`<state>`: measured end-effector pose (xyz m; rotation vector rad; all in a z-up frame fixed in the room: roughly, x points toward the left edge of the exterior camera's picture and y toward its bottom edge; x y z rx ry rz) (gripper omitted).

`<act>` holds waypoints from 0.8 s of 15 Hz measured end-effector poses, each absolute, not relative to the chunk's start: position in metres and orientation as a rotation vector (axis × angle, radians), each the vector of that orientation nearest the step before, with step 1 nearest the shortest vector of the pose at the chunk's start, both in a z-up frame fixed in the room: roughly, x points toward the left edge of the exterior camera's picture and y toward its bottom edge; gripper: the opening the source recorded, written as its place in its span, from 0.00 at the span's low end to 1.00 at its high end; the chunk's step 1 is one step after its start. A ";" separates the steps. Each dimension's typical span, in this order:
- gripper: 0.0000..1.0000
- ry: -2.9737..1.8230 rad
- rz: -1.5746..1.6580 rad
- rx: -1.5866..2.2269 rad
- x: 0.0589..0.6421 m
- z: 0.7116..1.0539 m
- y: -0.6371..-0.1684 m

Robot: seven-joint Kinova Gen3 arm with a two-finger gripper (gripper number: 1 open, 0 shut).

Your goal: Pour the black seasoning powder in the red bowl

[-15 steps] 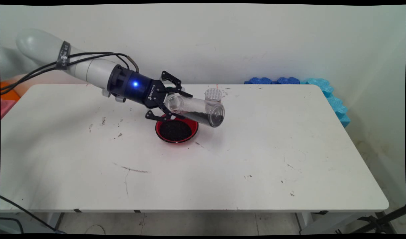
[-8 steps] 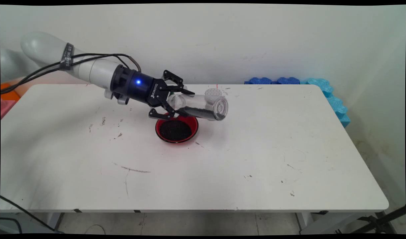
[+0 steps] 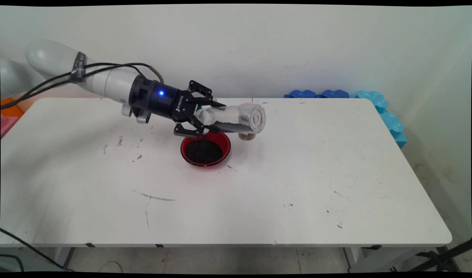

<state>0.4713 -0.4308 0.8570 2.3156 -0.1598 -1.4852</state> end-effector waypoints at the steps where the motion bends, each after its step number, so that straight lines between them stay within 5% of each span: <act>1: 0.00 -0.147 -1.492 2.314 0.471 0.857 -0.431; 12: 0.00 -0.075 -1.581 2.286 0.475 0.855 -0.426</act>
